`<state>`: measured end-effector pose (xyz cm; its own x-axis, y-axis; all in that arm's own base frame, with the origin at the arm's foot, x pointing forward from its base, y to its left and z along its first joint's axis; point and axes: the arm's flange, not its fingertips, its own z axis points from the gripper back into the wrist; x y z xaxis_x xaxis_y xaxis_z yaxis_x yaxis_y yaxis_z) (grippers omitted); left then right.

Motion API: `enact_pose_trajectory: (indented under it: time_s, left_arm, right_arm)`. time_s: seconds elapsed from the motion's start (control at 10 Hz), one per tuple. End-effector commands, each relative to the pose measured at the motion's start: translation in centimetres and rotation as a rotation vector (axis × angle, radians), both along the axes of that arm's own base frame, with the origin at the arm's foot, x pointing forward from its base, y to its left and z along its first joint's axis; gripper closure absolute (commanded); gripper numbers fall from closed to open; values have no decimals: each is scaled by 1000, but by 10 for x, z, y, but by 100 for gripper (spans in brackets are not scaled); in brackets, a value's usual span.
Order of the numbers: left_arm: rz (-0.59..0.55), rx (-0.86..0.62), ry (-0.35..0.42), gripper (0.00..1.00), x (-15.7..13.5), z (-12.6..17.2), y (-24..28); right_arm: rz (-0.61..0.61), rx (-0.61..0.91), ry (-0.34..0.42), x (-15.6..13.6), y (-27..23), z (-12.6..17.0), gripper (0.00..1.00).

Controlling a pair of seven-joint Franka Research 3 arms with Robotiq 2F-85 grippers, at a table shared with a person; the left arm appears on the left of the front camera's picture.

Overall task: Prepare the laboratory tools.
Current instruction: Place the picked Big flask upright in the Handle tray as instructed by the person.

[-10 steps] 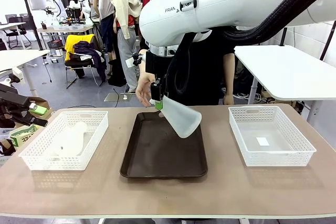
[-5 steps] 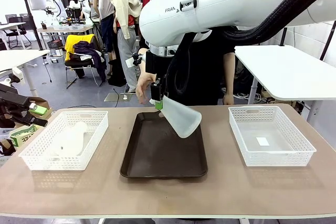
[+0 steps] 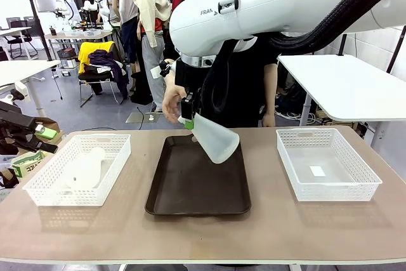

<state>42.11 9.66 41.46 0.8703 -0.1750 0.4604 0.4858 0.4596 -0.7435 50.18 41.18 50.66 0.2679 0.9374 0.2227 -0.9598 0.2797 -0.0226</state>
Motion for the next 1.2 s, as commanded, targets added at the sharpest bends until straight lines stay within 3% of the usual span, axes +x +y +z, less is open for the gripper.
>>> enact_pose_trajectory:
  time_s: [0.0, 0.6, 1.1]
  left_arm:
    - [-3, -3, -4, 0, -1, 2, 1]
    - [-3, -3, -4, 0, -1, 2, 1]
    - [-3, -3, -4, 0, -1, 2, 1]
  right_arm:
    - [76, 119, -35, 1, -16, -16, 100]
    - [293, 531, -141, 18, -33, -46, 100]
    - [211, 750, -152, 37, -68, -73, 100]
